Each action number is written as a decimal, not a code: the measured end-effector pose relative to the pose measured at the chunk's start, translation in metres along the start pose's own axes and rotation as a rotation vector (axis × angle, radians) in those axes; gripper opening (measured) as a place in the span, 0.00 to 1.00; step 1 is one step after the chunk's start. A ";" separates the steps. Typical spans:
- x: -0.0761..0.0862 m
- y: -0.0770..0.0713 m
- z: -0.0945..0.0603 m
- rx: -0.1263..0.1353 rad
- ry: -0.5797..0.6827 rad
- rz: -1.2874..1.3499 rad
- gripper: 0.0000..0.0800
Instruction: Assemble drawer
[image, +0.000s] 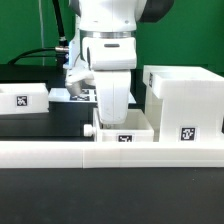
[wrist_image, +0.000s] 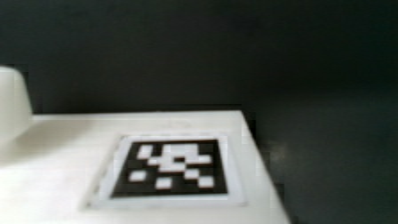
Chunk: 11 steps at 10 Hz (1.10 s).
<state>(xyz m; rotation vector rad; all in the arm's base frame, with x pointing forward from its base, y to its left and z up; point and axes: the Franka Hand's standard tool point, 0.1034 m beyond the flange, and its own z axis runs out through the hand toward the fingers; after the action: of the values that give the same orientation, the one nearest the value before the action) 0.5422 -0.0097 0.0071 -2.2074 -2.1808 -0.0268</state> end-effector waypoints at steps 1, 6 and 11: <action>0.000 -0.001 0.000 0.008 -0.001 0.009 0.05; -0.001 0.000 0.000 -0.020 0.002 0.012 0.05; 0.000 0.000 0.001 -0.019 -0.003 0.016 0.05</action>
Offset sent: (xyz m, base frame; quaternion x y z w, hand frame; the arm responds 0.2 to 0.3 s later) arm 0.0000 0.0000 0.0000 0.0000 0.0000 0.0000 1.0000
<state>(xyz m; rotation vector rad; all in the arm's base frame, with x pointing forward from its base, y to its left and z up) 0.5418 -0.0096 0.0062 -2.2367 -2.1730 -0.0433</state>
